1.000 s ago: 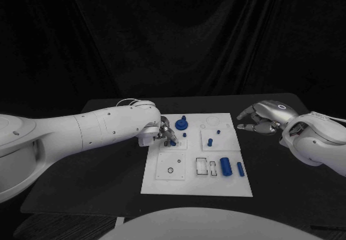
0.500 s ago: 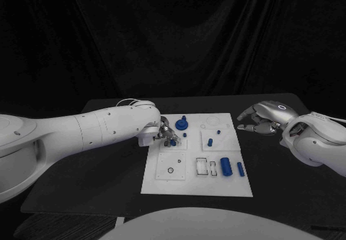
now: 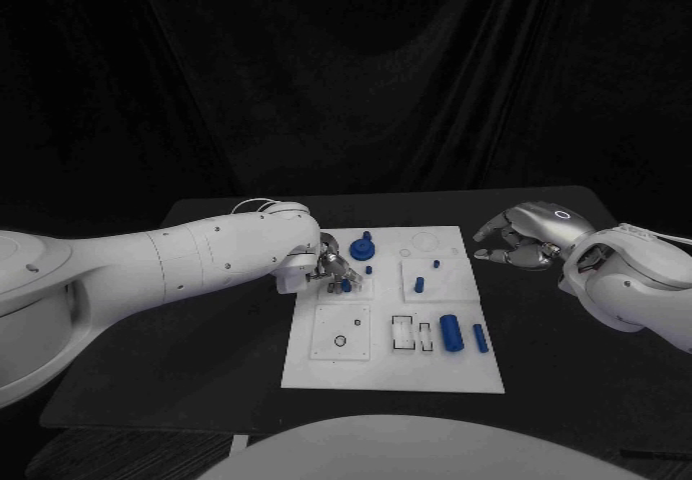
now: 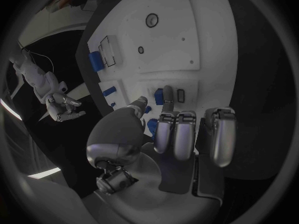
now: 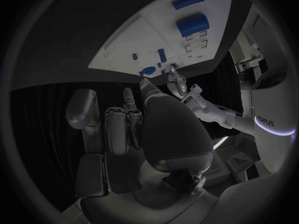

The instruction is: Assemble the parts on the task board

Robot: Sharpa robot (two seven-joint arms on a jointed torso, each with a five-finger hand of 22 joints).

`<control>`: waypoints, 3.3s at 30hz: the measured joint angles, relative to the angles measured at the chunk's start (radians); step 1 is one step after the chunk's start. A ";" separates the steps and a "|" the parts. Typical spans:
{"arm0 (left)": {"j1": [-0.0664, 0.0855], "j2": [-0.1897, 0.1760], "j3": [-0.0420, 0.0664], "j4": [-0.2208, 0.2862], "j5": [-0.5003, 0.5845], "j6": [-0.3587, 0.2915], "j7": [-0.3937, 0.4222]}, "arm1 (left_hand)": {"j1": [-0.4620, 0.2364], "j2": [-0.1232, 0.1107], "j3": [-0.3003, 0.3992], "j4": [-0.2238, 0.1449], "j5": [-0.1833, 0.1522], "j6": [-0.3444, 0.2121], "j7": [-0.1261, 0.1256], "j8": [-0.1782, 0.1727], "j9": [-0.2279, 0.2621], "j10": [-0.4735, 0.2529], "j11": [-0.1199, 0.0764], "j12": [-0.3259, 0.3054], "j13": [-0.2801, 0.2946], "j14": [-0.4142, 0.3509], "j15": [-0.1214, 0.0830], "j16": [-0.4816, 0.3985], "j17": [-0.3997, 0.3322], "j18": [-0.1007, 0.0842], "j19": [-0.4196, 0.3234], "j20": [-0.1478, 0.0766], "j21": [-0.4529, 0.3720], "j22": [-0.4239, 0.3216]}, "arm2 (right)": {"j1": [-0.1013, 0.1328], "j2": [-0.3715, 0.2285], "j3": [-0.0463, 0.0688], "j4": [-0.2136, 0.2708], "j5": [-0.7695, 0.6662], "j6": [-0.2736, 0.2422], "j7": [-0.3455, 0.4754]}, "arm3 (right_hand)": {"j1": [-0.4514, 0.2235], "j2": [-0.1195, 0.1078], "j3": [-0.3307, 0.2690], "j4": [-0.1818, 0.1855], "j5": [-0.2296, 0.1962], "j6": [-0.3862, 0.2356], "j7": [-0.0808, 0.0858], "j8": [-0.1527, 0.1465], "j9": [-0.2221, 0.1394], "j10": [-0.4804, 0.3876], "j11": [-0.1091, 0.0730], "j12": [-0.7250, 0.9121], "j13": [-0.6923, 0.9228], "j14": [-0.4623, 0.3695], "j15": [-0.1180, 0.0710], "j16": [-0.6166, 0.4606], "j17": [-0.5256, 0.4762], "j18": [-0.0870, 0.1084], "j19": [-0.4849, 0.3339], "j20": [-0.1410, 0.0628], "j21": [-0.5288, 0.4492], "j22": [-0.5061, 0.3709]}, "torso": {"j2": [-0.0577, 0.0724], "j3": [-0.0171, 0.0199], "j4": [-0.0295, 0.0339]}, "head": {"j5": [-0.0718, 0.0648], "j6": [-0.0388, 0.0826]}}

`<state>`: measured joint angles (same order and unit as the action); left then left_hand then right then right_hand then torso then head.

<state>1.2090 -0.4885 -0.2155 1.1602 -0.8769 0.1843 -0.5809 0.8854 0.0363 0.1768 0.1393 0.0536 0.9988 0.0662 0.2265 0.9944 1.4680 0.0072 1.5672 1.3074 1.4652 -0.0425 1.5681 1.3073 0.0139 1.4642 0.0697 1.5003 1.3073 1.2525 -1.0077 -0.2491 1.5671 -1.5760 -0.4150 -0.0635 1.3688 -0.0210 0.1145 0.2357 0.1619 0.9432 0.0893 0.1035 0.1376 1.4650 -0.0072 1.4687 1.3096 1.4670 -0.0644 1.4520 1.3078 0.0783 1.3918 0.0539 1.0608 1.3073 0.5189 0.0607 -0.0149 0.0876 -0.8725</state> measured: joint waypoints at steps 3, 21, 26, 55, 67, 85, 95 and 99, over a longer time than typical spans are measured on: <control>0.000 0.000 0.000 0.002 0.000 -0.003 0.006 | 0.008 0.004 0.000 0.000 0.000 0.000 0.000 0.006 0.006 0.000 0.000 0.000 0.000 0.000 0.000 0.000 0.000 0.000 0.000 0.000 0.000 0.000 | 0.000 0.000 0.000 0.000 0.000 0.001 -0.001 | 0.000 0.000 0.000 0.000 0.004 0.000 0.000 0.000 0.000 0.000 0.000 0.000 0.000 0.000 0.000 0.000 0.000 0.000 0.000 0.000 0.000 0.000 | 0.000 0.0000 -0.0001 | -0.002 0.000; 0.000 -0.007 0.000 0.010 0.000 -0.016 0.015 | 0.027 0.008 -0.008 -0.003 0.005 0.009 -0.009 0.023 0.028 0.000 -0.007 0.000 0.000 0.000 0.000 0.000 0.000 0.000 0.000 0.000 0.000 0.000 | 0.000 -0.001 0.000 0.000 0.000 0.005 -0.004 | 0.000 0.000 0.000 0.000 0.004 0.000 0.000 0.000 0.000 0.000 0.000 0.000 0.000 0.000 0.000 0.000 0.000 0.000 -0.004 -0.004 -0.005 0.001 | 0.001 -0.0002 -0.0002 | -0.005 0.000; 0.000 -0.020 0.000 0.018 0.000 -0.016 0.001 | 0.035 0.015 -0.026 0.001 0.005 0.016 -0.016 0.059 0.073 0.000 -0.015 0.000 0.000 0.002 -0.010 0.000 0.000 0.000 0.000 -0.008 0.000 0.000 | 0.000 -0.002 0.000 0.000 0.000 0.006 -0.005 | 0.000 0.000 0.000 0.000 0.004 0.000 0.000 0.000 0.000 0.000 0.000 0.000 0.000 0.000 0.000 0.000 0.000 0.000 -0.004 -0.004 -0.005 0.001 | 0.001 -0.0006 -0.0002 | -0.003 0.000; 0.136 -0.138 0.000 0.095 -0.183 -0.138 0.142 | 0.128 0.017 -0.134 0.073 0.067 -0.026 -0.021 0.098 0.185 -0.002 -0.027 0.000 0.000 0.002 -0.024 0.000 0.000 0.000 0.003 -0.026 0.025 0.001 | -0.003 -0.004 0.000 -0.006 0.000 0.006 -0.004 | 0.000 0.000 0.000 0.000 0.011 0.007 0.000 -0.008 0.000 0.000 0.000 -0.029 0.001 0.000 0.000 0.000 0.000 0.000 -0.004 -0.004 -0.005 0.000 | 0.002 -0.0010 0.0000 | 0.004 0.000; 0.132 -0.077 0.001 -0.050 -0.200 -0.082 0.127 | 0.143 0.021 -0.137 0.070 0.067 -0.036 -0.014 0.092 0.184 -0.002 -0.027 0.000 0.000 0.002 -0.024 0.000 0.001 0.000 0.003 -0.025 0.020 0.001 | -0.023 -0.005 0.000 0.000 0.000 -0.016 0.022 | -0.003 0.003 0.006 0.006 0.053 0.038 0.002 -0.008 0.005 0.000 0.000 -0.028 0.001 0.000 0.000 0.004 0.000 0.000 0.004 -0.007 0.011 0.000 | 0.013 -0.0066 0.0003 | 0.005 0.000; 0.069 -0.025 0.000 -0.153 -0.204 -0.052 0.144 | 0.132 0.032 -0.159 0.092 0.025 -0.040 -0.011 0.085 0.201 -0.002 -0.020 0.000 0.000 0.002 -0.016 0.000 0.001 0.000 0.003 -0.018 0.012 0.000 | -0.031 -0.016 0.000 0.010 0.017 -0.096 0.108 | -0.015 0.023 0.024 0.018 0.116 0.062 0.001 -0.008 0.007 0.000 0.000 -0.022 0.000 0.000 0.000 0.014 0.000 0.000 0.013 -0.009 0.021 0.000 | 0.027 -0.0119 0.0003 | 0.016 0.000; 0.053 -0.019 0.000 -0.172 -0.204 -0.044 0.148 | 0.132 0.032 -0.159 0.092 0.025 -0.040 -0.011 0.085 0.199 -0.002 -0.020 0.000 0.000 0.002 -0.016 0.000 0.000 0.000 0.003 -0.018 0.008 0.000 | -0.033 -0.016 0.000 0.007 0.053 -0.099 0.130 | -0.015 0.023 0.027 0.015 0.124 0.063 0.002 -0.008 0.007 0.000 0.000 -0.028 0.000 0.000 0.000 0.009 0.000 0.000 0.013 -0.009 0.008 0.001 | 0.027 -0.0121 0.0005 | 0.018 0.000; 0.048 -0.012 0.000 -0.173 -0.205 -0.040 0.151 | 0.132 0.032 -0.161 0.095 0.025 -0.043 -0.007 0.080 0.199 -0.002 -0.020 0.000 0.000 0.002 -0.016 0.000 0.000 0.000 0.003 -0.018 0.008 0.000 | -0.035 -0.015 0.000 0.006 0.062 -0.098 0.132 | -0.015 0.023 0.027 0.015 0.124 0.063 0.002 -0.008 0.007 0.000 0.000 -0.029 0.001 0.000 0.000 0.004 0.000 0.000 0.013 -0.009 0.001 0.001 | 0.027 -0.0121 0.0004 | 0.016 0.000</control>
<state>1.2567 -0.5004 -0.2153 0.9871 -1.0815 0.1443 -0.4298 1.0172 0.0683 0.0154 0.2345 0.0784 0.9555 0.0591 0.3068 1.1939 1.4660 -0.0126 1.5672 1.3074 1.4670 -0.0585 1.5681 1.3077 0.0139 1.4676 0.0519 1.5081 1.3076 1.2177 -1.0231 -0.2489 1.5727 -1.5143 -0.5127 0.0681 1.3539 0.0016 0.1411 0.2508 0.2857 1.0059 0.0911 0.0959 0.1444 1.4649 -0.0071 1.4394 1.3102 1.4670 -0.0643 1.4562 1.3074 0.0782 1.4045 0.0447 1.0617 1.3080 0.5458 0.0486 -0.0145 0.1040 -0.8725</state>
